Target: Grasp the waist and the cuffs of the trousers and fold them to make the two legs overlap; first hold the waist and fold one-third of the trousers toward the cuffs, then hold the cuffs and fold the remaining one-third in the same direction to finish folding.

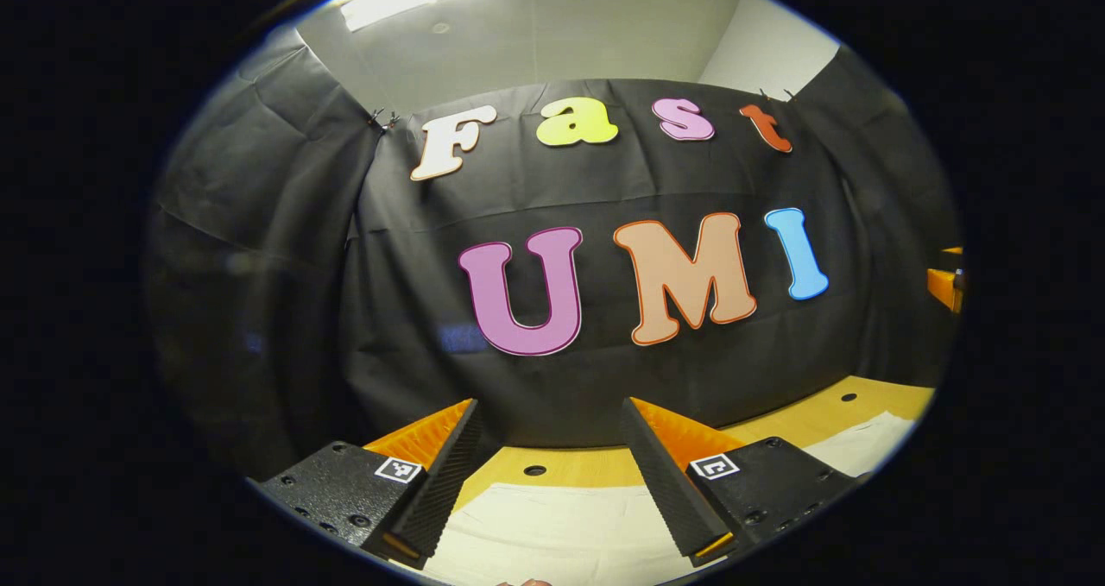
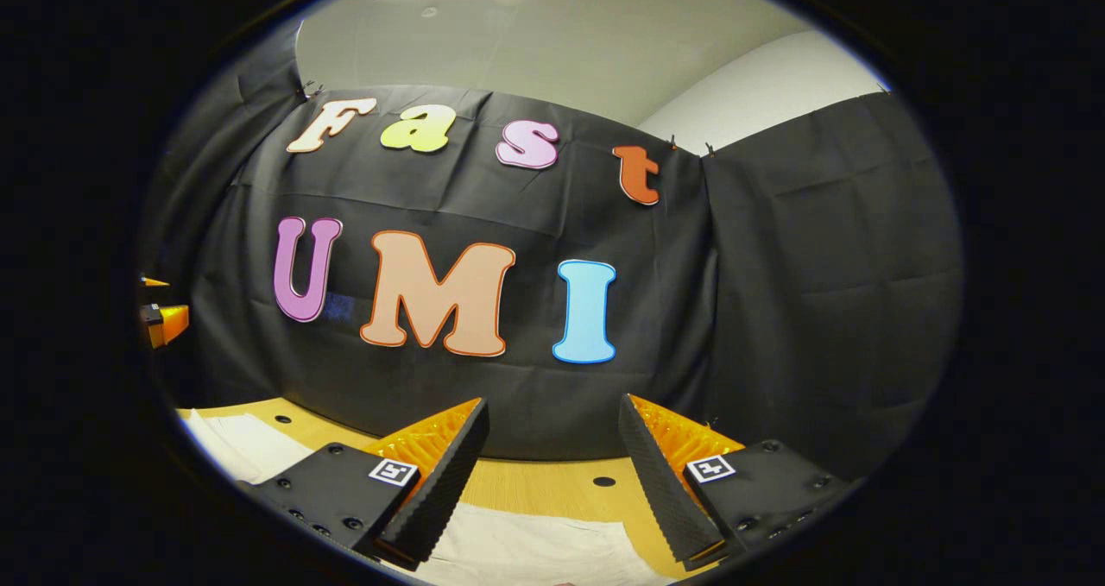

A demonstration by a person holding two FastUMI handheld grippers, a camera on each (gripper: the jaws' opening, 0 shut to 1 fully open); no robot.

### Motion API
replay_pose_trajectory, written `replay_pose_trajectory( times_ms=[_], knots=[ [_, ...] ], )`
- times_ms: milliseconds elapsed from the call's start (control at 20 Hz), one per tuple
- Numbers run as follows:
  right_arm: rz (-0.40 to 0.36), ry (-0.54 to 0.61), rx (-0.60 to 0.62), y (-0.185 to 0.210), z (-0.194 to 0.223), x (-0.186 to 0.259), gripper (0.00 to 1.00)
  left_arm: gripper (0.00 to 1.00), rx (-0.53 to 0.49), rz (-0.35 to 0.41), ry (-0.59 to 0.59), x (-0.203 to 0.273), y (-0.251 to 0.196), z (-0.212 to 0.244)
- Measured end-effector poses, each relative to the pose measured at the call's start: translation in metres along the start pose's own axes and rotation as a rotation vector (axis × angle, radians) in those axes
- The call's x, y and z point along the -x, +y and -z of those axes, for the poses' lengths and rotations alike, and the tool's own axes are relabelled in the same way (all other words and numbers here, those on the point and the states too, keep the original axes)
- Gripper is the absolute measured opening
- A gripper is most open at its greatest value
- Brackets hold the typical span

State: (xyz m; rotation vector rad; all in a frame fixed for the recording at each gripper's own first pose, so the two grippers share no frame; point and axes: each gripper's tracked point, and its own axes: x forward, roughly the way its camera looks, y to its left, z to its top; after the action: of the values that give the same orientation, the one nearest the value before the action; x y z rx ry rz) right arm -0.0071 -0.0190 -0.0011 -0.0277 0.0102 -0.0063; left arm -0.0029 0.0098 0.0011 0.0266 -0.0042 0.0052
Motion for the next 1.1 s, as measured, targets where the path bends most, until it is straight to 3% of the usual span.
replay_pose_trajectory(
  times_ms=[550, 850, 1100],
  knots=[
    [-0.043, 0.084, 0.101, -0.009, 0.039, 0.010, 0.98, 0.96, -0.098, 0.029, 0.081, 0.007, 0.023, 0.037],
    [-0.111, 0.164, 0.240, -0.015, 0.079, 0.033, 0.97, 0.96, -0.282, 0.075, 0.142, 0.024, 0.047, 0.068],
    [-0.202, 0.246, 0.410, -0.018, 0.124, 0.058, 0.98, 0.96, -0.492, 0.204, 0.221, 0.042, 0.048, 0.114]
  ],
)
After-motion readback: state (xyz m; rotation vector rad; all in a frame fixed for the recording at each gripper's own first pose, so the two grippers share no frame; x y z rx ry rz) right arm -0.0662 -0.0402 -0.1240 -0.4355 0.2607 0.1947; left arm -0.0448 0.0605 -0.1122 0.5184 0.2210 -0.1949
